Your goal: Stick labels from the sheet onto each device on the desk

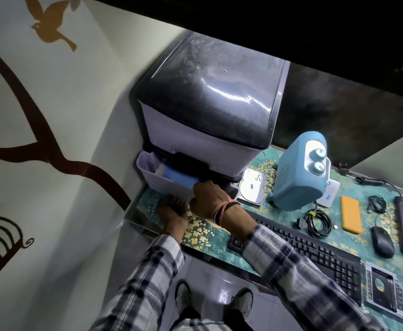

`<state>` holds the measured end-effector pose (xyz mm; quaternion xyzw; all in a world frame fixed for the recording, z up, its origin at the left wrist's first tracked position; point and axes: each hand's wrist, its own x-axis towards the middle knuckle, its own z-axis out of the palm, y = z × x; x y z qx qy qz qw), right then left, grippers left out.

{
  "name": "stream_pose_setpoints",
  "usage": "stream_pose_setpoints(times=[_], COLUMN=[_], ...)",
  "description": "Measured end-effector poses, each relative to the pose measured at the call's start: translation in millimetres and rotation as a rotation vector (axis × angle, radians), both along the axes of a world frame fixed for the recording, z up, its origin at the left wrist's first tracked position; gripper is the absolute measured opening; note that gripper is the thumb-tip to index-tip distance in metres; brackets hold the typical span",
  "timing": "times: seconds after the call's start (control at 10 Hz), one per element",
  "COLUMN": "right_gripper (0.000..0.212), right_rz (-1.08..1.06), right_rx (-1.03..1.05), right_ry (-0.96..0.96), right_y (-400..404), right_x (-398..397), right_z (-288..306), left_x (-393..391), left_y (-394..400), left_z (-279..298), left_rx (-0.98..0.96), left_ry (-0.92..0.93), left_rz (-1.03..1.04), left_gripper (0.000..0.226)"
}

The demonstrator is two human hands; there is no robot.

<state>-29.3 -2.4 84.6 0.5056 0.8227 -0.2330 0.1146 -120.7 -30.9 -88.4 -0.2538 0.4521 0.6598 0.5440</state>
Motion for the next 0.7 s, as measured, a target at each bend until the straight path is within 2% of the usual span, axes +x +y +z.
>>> stream_pose_setpoints(times=[0.1,0.2,0.3,0.4,0.5,0.6,0.7], right_gripper=[0.034,0.036,0.047,0.050,0.048,0.045,0.033], right_rz=[0.029,0.051,0.044,0.015,0.018,-0.021,-0.054], right_rx=[0.013,0.031,0.040,0.040,0.029,0.037,0.048], right_ry=[-0.036,-0.056,-0.028,0.001,0.020,0.047,0.053], right_y=[-1.9,-2.4,1.5,3.0,0.8,-3.4,-3.9], right_x=[6.2,14.0,20.9,24.5,28.8,39.4,53.6], right_z=[-5.6,-13.4,-20.1,-23.6,-25.2,-27.3,-30.2], left_x=[0.0,0.5,0.3,1.0,0.8,2.5,9.2], left_y=[7.8,17.7,30.0,32.9,31.5,19.6,18.8], left_z=[15.1,20.5,23.0,26.0,30.1,46.6,57.2], left_rx=[0.001,0.029,0.076,0.082,0.054,0.113,0.128], left_ry=[0.035,-0.002,-0.028,0.008,0.100,0.096,0.130], left_rz=[-0.012,0.010,0.023,-0.012,-0.094,-0.190,-0.259], left_gripper=[0.026,0.043,0.048,0.041,0.045,0.042,0.054])
